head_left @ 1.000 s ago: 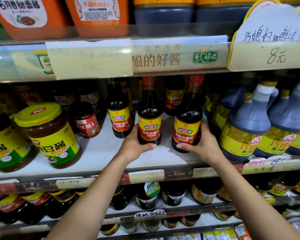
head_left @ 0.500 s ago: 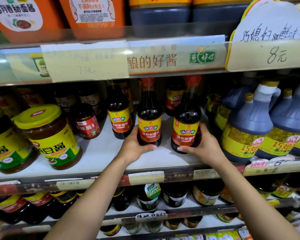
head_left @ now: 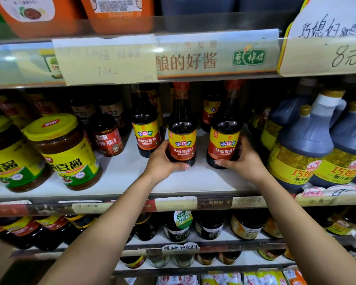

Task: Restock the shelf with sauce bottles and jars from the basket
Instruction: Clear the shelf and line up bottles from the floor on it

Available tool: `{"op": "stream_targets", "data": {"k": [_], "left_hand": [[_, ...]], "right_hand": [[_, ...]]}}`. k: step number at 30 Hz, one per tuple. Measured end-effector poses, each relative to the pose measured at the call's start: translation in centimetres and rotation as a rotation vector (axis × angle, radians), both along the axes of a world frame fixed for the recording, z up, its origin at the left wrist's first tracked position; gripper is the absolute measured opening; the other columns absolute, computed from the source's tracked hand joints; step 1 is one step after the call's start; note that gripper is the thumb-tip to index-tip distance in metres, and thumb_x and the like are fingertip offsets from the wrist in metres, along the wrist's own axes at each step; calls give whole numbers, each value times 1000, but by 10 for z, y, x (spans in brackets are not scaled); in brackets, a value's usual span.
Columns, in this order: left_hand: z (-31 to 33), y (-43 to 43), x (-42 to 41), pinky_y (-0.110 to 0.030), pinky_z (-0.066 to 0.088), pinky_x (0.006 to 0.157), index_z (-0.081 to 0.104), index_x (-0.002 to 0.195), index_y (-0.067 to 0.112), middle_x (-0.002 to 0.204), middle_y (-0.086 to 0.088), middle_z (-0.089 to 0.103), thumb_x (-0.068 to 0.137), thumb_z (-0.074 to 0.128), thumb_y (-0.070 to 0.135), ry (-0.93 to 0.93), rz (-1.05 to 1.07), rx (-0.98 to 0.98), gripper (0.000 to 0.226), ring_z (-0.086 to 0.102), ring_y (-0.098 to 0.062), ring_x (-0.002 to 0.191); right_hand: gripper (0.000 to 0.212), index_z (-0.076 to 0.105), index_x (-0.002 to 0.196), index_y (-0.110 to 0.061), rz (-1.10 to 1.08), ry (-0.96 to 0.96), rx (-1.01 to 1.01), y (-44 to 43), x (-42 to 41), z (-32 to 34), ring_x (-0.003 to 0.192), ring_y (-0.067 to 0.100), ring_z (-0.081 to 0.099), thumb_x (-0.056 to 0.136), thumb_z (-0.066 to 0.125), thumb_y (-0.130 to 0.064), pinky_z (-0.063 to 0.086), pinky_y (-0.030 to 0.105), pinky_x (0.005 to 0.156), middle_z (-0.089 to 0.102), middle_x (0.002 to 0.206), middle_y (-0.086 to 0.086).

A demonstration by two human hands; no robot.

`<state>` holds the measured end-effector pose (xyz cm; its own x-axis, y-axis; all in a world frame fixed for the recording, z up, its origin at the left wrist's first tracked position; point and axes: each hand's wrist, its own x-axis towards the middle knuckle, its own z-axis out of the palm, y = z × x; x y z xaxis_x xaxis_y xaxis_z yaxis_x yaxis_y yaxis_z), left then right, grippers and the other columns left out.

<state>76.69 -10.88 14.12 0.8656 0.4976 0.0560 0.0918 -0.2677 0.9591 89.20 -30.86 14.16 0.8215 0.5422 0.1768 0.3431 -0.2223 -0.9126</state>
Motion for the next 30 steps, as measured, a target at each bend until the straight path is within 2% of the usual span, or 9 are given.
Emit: {"op": "stream_targets", "data": {"k": [3, 5, 11, 13, 17, 22, 28, 30], "left_hand": [[-2, -1, 4, -46, 49, 94, 49, 120, 18, 117, -1, 62, 53, 86, 8, -14, 34, -11, 77, 59, -22, 109], [-2, -3, 9, -44, 48, 95, 47, 121, 16, 116, 0, 61, 54, 86, 7, -19, 60, -7, 78, 58, -23, 110], [-3, -3, 22, -44, 46, 97, 45, 119, 14, 116, -3, 59, 57, 83, 0, -24, 47, -37, 73, 56, -25, 113], [-3, -2, 25, -43, 45, 99, 44, 122, 12, 120, -4, 58, 59, 82, 1, -19, 38, -30, 74, 55, -25, 113], [-6, 0, 29, -43, 43, 101, 41, 128, 16, 125, -4, 58, 64, 81, 5, -3, 16, -1, 76, 54, -23, 116], [-7, 0, 32, -45, 41, 103, 37, 134, 17, 128, -4, 56, 68, 79, 8, 11, 14, 22, 79, 52, -24, 118], [-8, -2, 34, -38, 40, 102, 31, 139, 19, 132, -3, 54, 73, 75, 10, 17, 11, 63, 80, 50, -22, 121], [-8, -1, 34, -38, 40, 102, 31, 139, 19, 132, -3, 53, 73, 75, 10, 24, 10, 64, 80, 49, -22, 121]], "right_hand": [[87, 33, 132, -17, 15, 14, 10, 2, 6, 0, 106, 11, 49, 61, 83, -15, 40, 28, 89, 50, 114, -7], [87, 33, 133, -16, 23, 26, 16, 3, 8, 0, 108, 12, 49, 62, 83, -13, 40, 30, 91, 50, 115, -6], [83, 32, 135, -13, 10, 50, 37, 9, 13, 3, 109, 11, 46, 66, 79, -7, 38, 26, 88, 47, 116, -5], [83, 32, 136, -13, -2, 55, 34, 13, 14, 3, 109, 10, 44, 67, 79, -7, 36, 27, 90, 48, 121, -2], [82, 31, 137, -12, -27, 48, 35, 16, 17, 2, 114, 11, 43, 70, 77, -7, 35, 28, 94, 46, 137, 8], [75, 33, 136, -12, -45, 41, 39, 18, 17, 0, 118, 14, 43, 73, 75, -10, 34, 28, 93, 46, 138, 9], [74, 31, 137, -11, -35, 39, 55, 18, 15, 2, 117, 11, 42, 76, 72, -7, 34, 26, 94, 45, 139, 9], [75, 30, 138, -11, -29, 47, 62, 18, 14, 2, 122, 16, 43, 76, 72, -6, 34, 27, 95, 44, 140, 9]]}}
